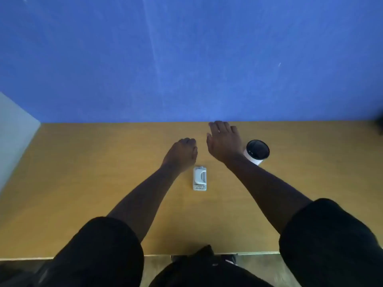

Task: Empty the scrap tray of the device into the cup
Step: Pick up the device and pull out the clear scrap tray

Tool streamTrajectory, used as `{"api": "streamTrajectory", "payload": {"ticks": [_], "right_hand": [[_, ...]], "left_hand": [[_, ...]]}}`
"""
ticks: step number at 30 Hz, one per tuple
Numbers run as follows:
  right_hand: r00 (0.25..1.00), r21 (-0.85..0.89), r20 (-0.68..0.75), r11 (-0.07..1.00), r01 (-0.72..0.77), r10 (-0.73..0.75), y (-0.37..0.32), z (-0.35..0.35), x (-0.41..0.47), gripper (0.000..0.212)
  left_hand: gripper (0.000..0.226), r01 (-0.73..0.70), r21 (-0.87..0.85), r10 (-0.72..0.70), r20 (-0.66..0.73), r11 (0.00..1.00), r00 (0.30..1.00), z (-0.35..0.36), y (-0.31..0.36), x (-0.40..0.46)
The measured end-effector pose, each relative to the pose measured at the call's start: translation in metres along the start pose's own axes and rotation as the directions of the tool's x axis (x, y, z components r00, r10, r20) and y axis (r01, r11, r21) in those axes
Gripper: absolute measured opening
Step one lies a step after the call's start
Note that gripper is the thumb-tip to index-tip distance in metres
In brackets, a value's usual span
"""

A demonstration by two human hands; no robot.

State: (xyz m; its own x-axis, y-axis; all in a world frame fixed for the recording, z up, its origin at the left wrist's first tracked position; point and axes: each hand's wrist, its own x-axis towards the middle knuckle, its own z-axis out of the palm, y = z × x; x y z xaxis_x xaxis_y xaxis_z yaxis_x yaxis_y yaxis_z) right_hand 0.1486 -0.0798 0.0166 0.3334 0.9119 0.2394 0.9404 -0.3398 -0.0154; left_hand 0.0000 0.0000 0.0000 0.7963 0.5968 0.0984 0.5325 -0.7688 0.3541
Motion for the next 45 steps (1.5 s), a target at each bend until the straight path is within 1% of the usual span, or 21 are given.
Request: {"api": "streamTrajectory", "payload": {"ticks": [1, 3, 5, 7, 10, 13, 17, 24, 28, 30, 33, 35, 37, 39, 40, 41, 43, 45], "right_hand": [[0.998, 0.014, 0.057, 1.0, -0.019, 0.018, -0.004, 0.007, -0.007, 0.04], [0.996, 0.054, 0.091, 0.998, -0.026, 0.021, -0.008, 0.024, -0.02, 0.036], [0.99, 0.037, 0.14, 0.999, -0.022, 0.016, -0.012, 0.042, -0.04, 0.031], [0.98, 0.054, 0.194, 0.998, -0.043, 0.032, -0.017, 0.058, -0.053, 0.028], [0.957, 0.089, 0.286, 0.993, -0.079, 0.05, -0.025, 0.076, -0.07, 0.027], [0.933, 0.152, 0.356, 0.982, -0.108, 0.048, -0.033, 0.091, -0.081, 0.028], [0.897, 0.211, 0.435, 0.959, -0.188, 0.08, -0.042, 0.103, -0.087, 0.029], [0.846, 0.266, 0.508, 0.904, -0.334, 0.163, -0.044, 0.107, -0.087, 0.024], [0.806, 0.333, 0.549, 0.826, -0.455, 0.222, -0.041, 0.105, -0.084, 0.027], [0.796, 0.356, 0.556, 0.797, -0.487, 0.238, -0.038, 0.104, -0.083, 0.029], [0.793, 0.397, 0.567, 0.769, -0.501, 0.224, -0.035, 0.1, -0.081, 0.028], [0.794, 0.427, 0.563, 0.742, -0.517, 0.229, -0.032, 0.097, -0.079, 0.031], [0.826, 0.456, 0.525, 0.751, -0.478, 0.206, -0.03, 0.092, -0.077, 0.033], [0.864, 0.487, 0.479, 0.773, -0.407, 0.153, -0.026, 0.088, -0.077, 0.031], [0.878, 0.488, 0.463, 0.79, -0.37, 0.126, -0.024, 0.087, -0.076, 0.03], [0.887, 0.482, 0.446, 0.804, -0.349, 0.117, -0.021, 0.085, -0.076, 0.031], [0.883, 0.525, 0.436, 0.749, -0.404, 0.171, -0.019, 0.082, -0.076, 0.033], [0.891, 0.576, 0.404, 0.699, -0.423, 0.206, -0.017, 0.077, -0.076, 0.033]], "left_hand": [[0.021, 0.029, -0.031, -0.027, 0.053, 0.999, 0.998, 0.007, -0.003, -0.004], [0.021, 0.081, -0.09, -0.072, 0.096, 0.993, 0.993, 0.02, -0.01, -0.009], [0.021, 0.138, -0.109, -0.119, 0.164, 0.984, 0.979, 0.031, -0.014, -0.016], [0.021, 0.205, -0.156, -0.172, 0.201, 0.966, 0.964, 0.041, -0.02, -0.019], [0.022, 0.321, -0.227, -0.257, 0.272, 0.919, 0.927, 0.055, -0.024, -0.024], [0.026, 0.406, -0.256, -0.314, 0.336, 0.877, 0.888, 0.072, -0.026, -0.028], [0.03, 0.459, -0.26, -0.335, 0.405, 0.849, 0.85, 0.089, -0.026, -0.031], [0.029, 0.606, -0.306, -0.416, 0.502, 0.734, 0.758, 0.106, -0.026, -0.024], [0.025, 0.638, -0.322, -0.408, 0.553, 0.7, 0.727, 0.108, -0.022, -0.02], [0.022, 0.634, -0.357, -0.392, 0.553, 0.686, 0.735, 0.107, -0.018, -0.019], [0.034, 0.638, -0.426, -0.406, 0.517, 0.641, 0.754, 0.104, -0.011, -0.021], [0.033, 0.653, -0.463, -0.438, 0.493, 0.599, 0.752, 0.103, -0.006, -0.022], [0.027, 0.651, -0.51, -0.469, 0.452, 0.562, 0.759, 0.1, -0.002, -0.023], [0.016, 0.634, -0.567, -0.49, 0.407, 0.526, 0.771, 0.098, 0.002, -0.024], [0.014, 0.625, -0.587, -0.506, 0.381, 0.515, 0.774, 0.096, 0.004, -0.026], [0.017, 0.609, -0.598, -0.521, 0.342, 0.521, 0.782, 0.095, 0.007, -0.027], [0.02, 0.576, -0.614, -0.549, 0.263, 0.539, 0.794, 0.092, 0.011, -0.029], [0.018, 0.575, -0.64, -0.594, 0.222, 0.509, 0.773, 0.086, 0.019, -0.031]]}}
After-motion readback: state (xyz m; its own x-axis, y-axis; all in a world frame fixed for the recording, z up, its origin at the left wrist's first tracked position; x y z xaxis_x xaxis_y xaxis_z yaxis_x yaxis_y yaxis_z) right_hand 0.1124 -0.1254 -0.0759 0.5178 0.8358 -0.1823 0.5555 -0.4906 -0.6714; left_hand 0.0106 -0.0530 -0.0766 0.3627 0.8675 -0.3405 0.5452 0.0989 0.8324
